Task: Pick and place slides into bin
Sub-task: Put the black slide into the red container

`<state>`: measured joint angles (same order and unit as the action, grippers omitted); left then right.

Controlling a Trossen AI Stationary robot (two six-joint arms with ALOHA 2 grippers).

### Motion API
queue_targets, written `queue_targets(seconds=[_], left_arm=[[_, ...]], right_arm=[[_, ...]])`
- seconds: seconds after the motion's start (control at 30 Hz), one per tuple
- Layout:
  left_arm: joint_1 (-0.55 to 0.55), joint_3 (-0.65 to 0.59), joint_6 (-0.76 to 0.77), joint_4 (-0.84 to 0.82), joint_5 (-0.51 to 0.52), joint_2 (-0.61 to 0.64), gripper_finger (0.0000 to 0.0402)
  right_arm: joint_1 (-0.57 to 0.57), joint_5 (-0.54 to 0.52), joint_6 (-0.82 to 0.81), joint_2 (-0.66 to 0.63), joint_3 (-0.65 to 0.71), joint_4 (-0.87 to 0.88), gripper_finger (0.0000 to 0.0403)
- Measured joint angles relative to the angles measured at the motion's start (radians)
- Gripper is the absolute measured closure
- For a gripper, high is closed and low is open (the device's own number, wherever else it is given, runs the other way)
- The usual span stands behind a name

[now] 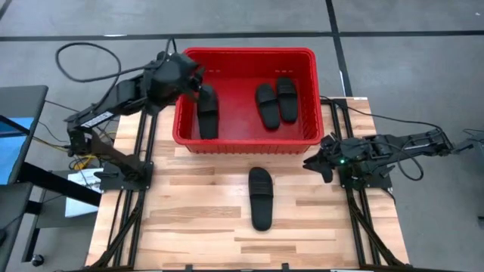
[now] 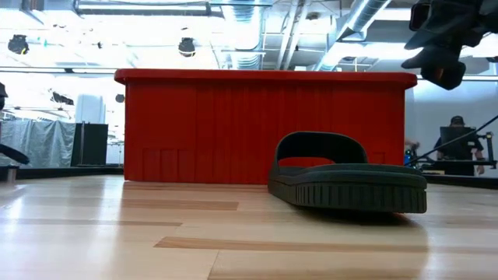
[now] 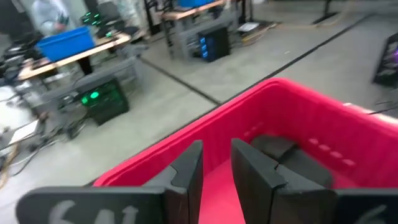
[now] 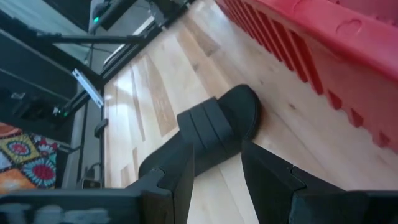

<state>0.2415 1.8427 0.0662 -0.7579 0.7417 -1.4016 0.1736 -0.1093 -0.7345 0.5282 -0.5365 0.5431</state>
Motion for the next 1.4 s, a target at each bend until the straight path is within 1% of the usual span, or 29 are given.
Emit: queue_targets(seconds=[0.1, 0.2, 0.3, 0.4, 0.5, 0.6, 0.73, 0.87, 1.07, 1.4], left_arm=[[-0.062, -0.015, -0.013, 0.039, 0.0, 0.023, 0.0326], [-0.115, -0.105, -0.063, 0.142, -0.009, 0.073, 0.0326], [-0.139, -0.247, -0.08, 0.291, -0.034, 0.149, 0.0326], [-0.144, -0.408, -0.074, 0.44, -0.086, 0.241, 0.0326], [-0.147, -0.557, -0.053, 0.529, -0.144, 0.326, 0.0326], [-0.165, -0.687, -0.023, 0.58, -0.189, 0.395, 0.0326], [-0.221, -0.844, -0.009, 0.675, -0.214, 0.464, 0.0326], [-0.289, -0.975, -0.023, 0.77, -0.221, 0.515, 0.0326], [-0.361, -1.099, 0.012, 0.849, -0.216, 0.563, 0.0326], [-0.484, -1.187, 0.052, 0.869, -0.213, 0.566, 0.0326]], right_arm=[[0.0, -0.015, 0.0, 0.006, 0.0, -0.016, 0.0276], [0.0, -0.028, 0.0, 0.022, 0.0, -0.037, 0.0276], [0.0, -0.028, -0.002, 0.043, 0.0, -0.059, 0.0276], [0.0, -0.031, -0.005, 0.06, 0.0, -0.077, 0.0276], [0.0, -0.031, -0.006, 0.084, 0.0, -0.097, 0.0276], [0.001, -0.031, -0.009, 0.107, 0.0, -0.126, 0.0276], [0.003, -0.049, -0.009, 0.136, 0.0, -0.166, 0.0276], [0.004, -0.073, -0.01, 0.166, 0.0, -0.197, 0.0276], [0.005, -0.079, -0.015, 0.202, -0.001, -0.211, 0.0276], [0.043, -0.072, -0.026, 0.213, 0.0, -0.214, 0.0276]])
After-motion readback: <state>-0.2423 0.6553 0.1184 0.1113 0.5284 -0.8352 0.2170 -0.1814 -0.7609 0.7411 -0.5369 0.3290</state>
